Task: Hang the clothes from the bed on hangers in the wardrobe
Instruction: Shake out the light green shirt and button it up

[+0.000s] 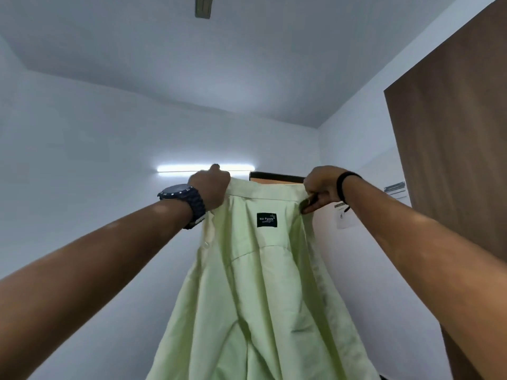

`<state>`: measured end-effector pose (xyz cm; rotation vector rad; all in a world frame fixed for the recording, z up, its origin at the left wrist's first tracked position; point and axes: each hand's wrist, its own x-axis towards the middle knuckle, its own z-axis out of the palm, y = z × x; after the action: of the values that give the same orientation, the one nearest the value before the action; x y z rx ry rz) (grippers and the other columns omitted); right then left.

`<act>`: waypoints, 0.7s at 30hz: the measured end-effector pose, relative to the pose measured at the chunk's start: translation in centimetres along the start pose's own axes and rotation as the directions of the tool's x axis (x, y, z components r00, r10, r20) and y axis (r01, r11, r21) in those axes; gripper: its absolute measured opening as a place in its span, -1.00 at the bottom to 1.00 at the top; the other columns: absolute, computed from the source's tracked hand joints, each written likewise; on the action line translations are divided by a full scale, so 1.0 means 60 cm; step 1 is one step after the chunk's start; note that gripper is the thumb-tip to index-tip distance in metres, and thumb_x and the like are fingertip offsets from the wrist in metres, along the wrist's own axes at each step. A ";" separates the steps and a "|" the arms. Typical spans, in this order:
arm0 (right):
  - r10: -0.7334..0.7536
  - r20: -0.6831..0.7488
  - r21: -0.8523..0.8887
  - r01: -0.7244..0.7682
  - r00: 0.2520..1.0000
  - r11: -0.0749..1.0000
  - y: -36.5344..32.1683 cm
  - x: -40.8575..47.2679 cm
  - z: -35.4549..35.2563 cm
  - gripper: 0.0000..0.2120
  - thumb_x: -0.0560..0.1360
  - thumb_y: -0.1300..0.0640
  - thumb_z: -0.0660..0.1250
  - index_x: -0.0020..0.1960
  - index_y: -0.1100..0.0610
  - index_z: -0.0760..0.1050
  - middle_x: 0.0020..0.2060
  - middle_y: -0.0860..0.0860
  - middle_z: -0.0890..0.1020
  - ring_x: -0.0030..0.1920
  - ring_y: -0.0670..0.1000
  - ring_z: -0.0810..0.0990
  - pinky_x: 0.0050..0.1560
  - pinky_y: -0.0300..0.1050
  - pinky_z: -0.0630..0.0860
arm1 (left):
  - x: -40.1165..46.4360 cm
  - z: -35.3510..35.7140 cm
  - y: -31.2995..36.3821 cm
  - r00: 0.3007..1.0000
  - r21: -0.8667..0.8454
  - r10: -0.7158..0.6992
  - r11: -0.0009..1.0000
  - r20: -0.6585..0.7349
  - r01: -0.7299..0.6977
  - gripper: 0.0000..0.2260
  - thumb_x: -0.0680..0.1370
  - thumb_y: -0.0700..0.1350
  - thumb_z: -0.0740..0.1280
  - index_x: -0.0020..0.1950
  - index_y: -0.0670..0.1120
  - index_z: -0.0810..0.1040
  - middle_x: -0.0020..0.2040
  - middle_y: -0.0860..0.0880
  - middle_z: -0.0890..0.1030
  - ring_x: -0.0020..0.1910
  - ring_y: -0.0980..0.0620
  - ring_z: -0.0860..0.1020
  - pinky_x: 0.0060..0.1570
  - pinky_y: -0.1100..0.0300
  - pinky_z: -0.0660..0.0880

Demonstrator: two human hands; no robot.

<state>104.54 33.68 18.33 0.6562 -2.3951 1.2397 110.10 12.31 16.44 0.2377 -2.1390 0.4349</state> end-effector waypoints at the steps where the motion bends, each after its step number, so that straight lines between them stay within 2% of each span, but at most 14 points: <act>1: -0.030 -0.088 -0.032 0.028 0.996 0.999 0.003 0.003 -0.006 -0.86 0.55 0.40 0.11 -0.15 0.28 0.37 -0.22 0.26 0.63 -0.23 0.20 0.67 -0.18 0.04 0.65 | 0.000 -0.006 -0.004 0.996 0.080 0.032 0.996 -0.083 -0.025 -0.76 0.55 -0.32 0.18 0.20 -0.20 0.47 0.19 -0.17 0.37 -0.02 -0.19 0.52 -0.16 0.05 0.43; 3: -0.172 -0.321 -0.315 0.066 0.931 0.947 0.012 0.007 -0.013 -0.88 0.54 0.34 0.13 -0.15 0.29 0.39 0.05 0.29 0.55 0.03 0.26 0.58 -0.07 -0.05 0.51 | 0.006 -0.018 -0.019 0.982 0.217 0.064 0.976 -0.177 -0.025 -0.71 0.56 -0.30 0.17 0.24 -0.12 0.51 0.20 -0.15 0.35 -0.16 -0.13 0.44 -0.25 0.09 0.35; 4: -0.246 -0.359 -0.453 0.062 0.900 0.889 0.012 0.005 -0.016 -0.89 0.54 0.31 0.13 -0.07 0.32 0.43 0.09 0.28 0.52 0.07 0.26 0.56 -0.04 -0.05 0.46 | 0.011 -0.024 -0.025 0.981 0.239 0.046 0.971 -0.188 0.000 -0.69 0.57 -0.29 0.17 0.28 -0.10 0.50 0.22 -0.15 0.35 -0.16 -0.12 0.41 -0.25 0.10 0.34; 5: -0.238 -0.332 -0.518 0.035 0.913 0.855 0.011 0.004 -0.016 -0.86 0.54 0.30 0.15 0.02 0.32 0.45 0.06 0.26 0.54 0.03 0.24 0.59 -0.06 -0.04 0.49 | 0.015 -0.032 -0.028 0.987 0.219 0.000 0.975 -0.163 0.036 -0.68 0.57 -0.27 0.17 0.31 -0.11 0.47 0.22 -0.15 0.36 -0.12 -0.14 0.44 -0.23 0.09 0.36; 6: -0.160 -0.259 -0.505 0.007 0.953 0.863 0.007 0.001 -0.018 -0.88 0.55 0.30 0.17 0.01 0.30 0.46 -0.07 0.24 0.59 -0.12 0.19 0.65 -0.15 -0.03 0.56 | 0.016 -0.043 -0.027 0.995 0.161 -0.057 0.985 -0.082 0.070 -0.70 0.57 -0.26 0.18 0.29 -0.14 0.45 0.22 -0.15 0.41 -0.03 -0.15 0.49 -0.18 0.10 0.41; 7: -0.074 -0.148 -0.451 -0.001 0.986 0.893 0.000 0.000 -0.017 -0.91 0.56 0.32 0.19 -0.09 0.29 0.44 -0.28 0.20 0.63 -0.34 0.12 0.66 -0.31 -0.04 0.60 | 0.020 -0.051 -0.026 0.994 0.057 -0.100 0.994 0.039 0.098 -0.77 0.57 -0.25 0.18 0.21 -0.18 0.48 0.16 -0.14 0.47 0.03 -0.15 0.52 -0.12 0.14 0.47; 8: -0.003 -0.066 -0.364 -0.021 0.998 0.931 -0.009 -0.001 -0.015 -0.84 0.56 0.34 0.18 -0.20 0.27 0.41 -0.49 0.14 0.60 -0.53 0.05 0.61 -0.50 -0.07 0.59 | 0.028 -0.055 -0.024 0.977 -0.116 -0.113 0.984 0.178 0.135 -0.88 0.58 -0.26 0.19 0.04 -0.21 0.50 0.02 -0.12 0.54 -0.02 -0.11 0.56 -0.19 0.23 0.51; 9: 0.035 -0.005 -0.277 -0.035 0.999 0.960 -0.019 -0.001 -0.011 -0.78 0.57 0.36 0.15 -0.24 0.25 0.39 -0.60 0.10 0.56 -0.61 0.02 0.56 -0.60 -0.11 0.53 | 0.033 -0.062 -0.022 0.948 -0.324 -0.103 0.924 0.300 0.203 -0.89 0.58 -0.29 0.22 -0.13 -0.21 0.49 -0.14 -0.09 0.55 -0.17 -0.05 0.60 -0.36 0.32 0.53; 10: 0.054 0.040 -0.170 -0.046 0.998 0.984 -0.027 -0.005 -0.005 -0.78 0.58 0.35 0.10 -0.22 0.25 0.40 -0.61 0.08 0.56 -0.60 0.02 0.57 -0.60 -0.12 0.53 | 0.035 -0.068 -0.017 0.914 -0.496 -0.080 0.819 0.398 0.288 -0.83 0.57 -0.32 0.25 -0.23 -0.20 0.45 -0.25 -0.08 0.54 -0.35 0.00 0.60 -0.51 0.33 0.48; 12: 0.101 0.156 0.039 -0.109 0.983 0.993 -0.036 -0.014 0.007 -0.76 0.56 0.38 -0.01 -0.11 0.28 0.42 -0.48 0.14 0.64 -0.50 0.07 0.64 -0.51 -0.08 0.59 | 0.033 -0.070 -0.014 0.864 -0.675 -0.018 0.617 0.503 0.405 -0.85 0.53 -0.38 0.28 -0.24 -0.26 0.46 -0.29 -0.14 0.57 -0.52 0.03 0.60 -0.53 0.28 0.49; 15: 0.085 0.309 0.274 -0.175 0.947 0.946 -0.033 -0.015 0.011 -0.65 0.45 0.46 -0.10 -0.01 0.22 0.39 -0.30 0.25 0.67 -0.32 0.19 0.69 -0.35 0.00 0.64 | 0.028 -0.067 -0.027 0.817 -0.789 0.090 0.341 0.569 0.512 -0.97 0.52 -0.43 0.29 -0.12 -0.37 0.47 -0.19 -0.27 0.62 -0.36 -0.08 0.67 -0.37 0.14 0.60; 17: 0.020 0.377 0.312 -0.147 0.926 0.938 -0.035 -0.018 0.005 -0.58 0.40 0.49 -0.11 0.03 0.27 0.44 -0.18 0.28 0.68 -0.18 0.25 0.70 -0.25 0.01 0.65 | 0.022 -0.072 -0.043 0.792 -0.812 0.179 0.121 0.584 0.571 -0.86 0.51 -0.43 0.29 0.05 -0.44 0.46 -0.06 -0.34 0.64 -0.14 -0.19 0.68 -0.16 0.03 0.64; 19: -0.047 0.392 0.258 -0.061 0.919 0.964 -0.040 -0.020 -0.008 -0.58 0.40 0.53 -0.07 0.08 0.38 0.47 -0.08 0.27 0.65 -0.08 0.21 0.68 -0.15 -0.03 0.65 | 0.023 -0.079 -0.061 0.818 -0.849 0.246 0.049 0.520 0.526 -0.80 0.48 -0.48 0.26 0.10 -0.42 0.48 0.05 -0.28 0.64 0.02 -0.15 0.65 0.07 0.05 0.59; 21: -0.085 0.316 0.071 0.066 0.945 0.995 -0.047 -0.026 -0.023 -0.72 0.49 0.50 0.10 0.11 0.40 0.50 -0.06 0.25 0.65 -0.08 0.16 0.68 -0.11 -0.05 0.65 | 0.024 -0.086 -0.073 0.876 -0.909 0.248 0.056 0.414 0.414 -0.75 0.46 -0.57 0.16 0.01 -0.35 0.50 0.02 -0.21 0.62 0.05 -0.08 0.64 0.10 0.08 0.58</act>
<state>107.51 33.77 20.17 1.0274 -2.5662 1.2582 114.62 10.27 21.27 -0.4262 -2.3161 -1.4802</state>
